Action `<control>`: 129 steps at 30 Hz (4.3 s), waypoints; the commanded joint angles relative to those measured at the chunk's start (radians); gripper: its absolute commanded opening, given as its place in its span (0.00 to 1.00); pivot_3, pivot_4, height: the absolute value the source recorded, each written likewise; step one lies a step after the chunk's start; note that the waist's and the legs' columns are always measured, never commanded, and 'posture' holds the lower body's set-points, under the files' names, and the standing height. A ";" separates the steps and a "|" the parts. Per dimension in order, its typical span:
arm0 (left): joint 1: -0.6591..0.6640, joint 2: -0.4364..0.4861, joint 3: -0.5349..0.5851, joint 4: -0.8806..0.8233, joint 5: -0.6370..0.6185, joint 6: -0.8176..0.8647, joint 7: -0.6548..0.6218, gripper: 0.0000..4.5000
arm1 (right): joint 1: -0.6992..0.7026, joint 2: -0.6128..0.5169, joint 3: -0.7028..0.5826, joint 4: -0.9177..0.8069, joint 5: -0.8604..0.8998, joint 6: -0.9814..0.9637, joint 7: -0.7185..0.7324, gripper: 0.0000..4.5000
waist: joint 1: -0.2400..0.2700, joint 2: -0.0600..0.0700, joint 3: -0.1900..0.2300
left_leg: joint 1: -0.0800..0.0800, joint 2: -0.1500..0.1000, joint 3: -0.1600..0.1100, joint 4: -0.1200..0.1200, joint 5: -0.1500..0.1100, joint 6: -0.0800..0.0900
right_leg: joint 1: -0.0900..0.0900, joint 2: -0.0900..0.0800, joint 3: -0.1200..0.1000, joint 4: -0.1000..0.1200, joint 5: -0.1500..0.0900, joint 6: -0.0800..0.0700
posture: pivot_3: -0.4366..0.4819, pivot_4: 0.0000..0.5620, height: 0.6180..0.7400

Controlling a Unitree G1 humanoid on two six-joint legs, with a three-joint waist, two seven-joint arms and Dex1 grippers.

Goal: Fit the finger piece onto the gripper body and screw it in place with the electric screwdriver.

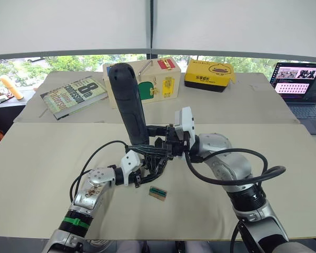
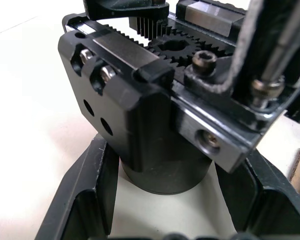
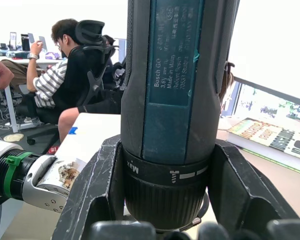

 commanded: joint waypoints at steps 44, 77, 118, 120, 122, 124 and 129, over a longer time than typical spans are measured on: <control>0.047 0.010 -0.021 0.025 0.019 0.038 0.016 0.51 | -0.056 -0.033 -0.087 -0.077 0.103 0.024 0.066 0.42 | 0.001 0.000 -0.002 | 0.000 0.000 0.000 -0.012 0.001 -0.001 | -0.003 -0.003 -0.001 -0.003 -0.002 -0.001 | 0.48 0.27 1.00; 0.290 0.257 0.310 -0.100 -0.243 -0.061 -0.182 0.99 | -0.026 -0.634 -0.508 -0.194 0.729 0.589 0.033 0.42 | -0.001 0.000 0.006 | -0.011 0.000 0.001 -0.013 0.002 -0.003 | -0.018 -0.004 -0.001 -0.001 -0.004 -0.004 | 0.48 0.27 1.00; 0.360 0.424 0.507 -0.175 -0.339 0.000 -0.324 1.00 | 0.146 -1.114 -0.202 0.352 -0.137 0.433 0.388 0.99 | 0.001 0.006 0.016 | -0.019 0.000 0.006 -0.005 0.003 -0.004 | -0.022 0.010 0.000 0.000 -0.004 0.001 | 0.48 0.27 1.00; 0.362 0.429 0.516 -0.154 -0.316 -0.031 -0.312 1.00 | 0.214 -1.090 -0.331 0.301 -0.078 0.271 0.481 0.99 | 0.002 0.006 0.016 | -0.019 0.000 0.006 -0.005 0.003 -0.004 | -0.022 0.010 0.000 0.000 -0.004 0.001 | 0.48 0.27 1.00; 0.362 0.434 0.522 -0.129 -0.281 -0.068 -0.295 1.00 | 0.274 -1.023 -0.457 0.243 0.001 0.121 0.579 0.99 | 0.002 0.005 0.016 | -0.018 0.000 0.006 -0.005 0.003 -0.004 | -0.021 0.011 0.000 0.000 -0.004 0.001 | 0.48 0.27 1.00; 0.360 0.433 0.527 -0.108 -0.260 -0.094 -0.283 1.00 | 0.320 -0.947 -0.536 0.184 0.039 0.043 0.584 0.99 | -0.001 0.004 0.016 | -0.016 0.001 0.006 -0.005 0.003 -0.005 | -0.019 0.012 0.001 0.000 -0.004 0.001 | 0.48 0.27 1.00; 0.382 0.426 0.534 -0.077 -0.207 -0.159 -0.245 1.00 | 0.408 -0.750 -0.597 0.027 0.083 -0.132 0.553 0.99 | 0.003 0.003 0.015 | -0.014 0.000 0.007 -0.003 0.003 -0.005 | -0.017 0.012 0.002 0.001 -0.004 0.001 | 0.48 0.27 1.00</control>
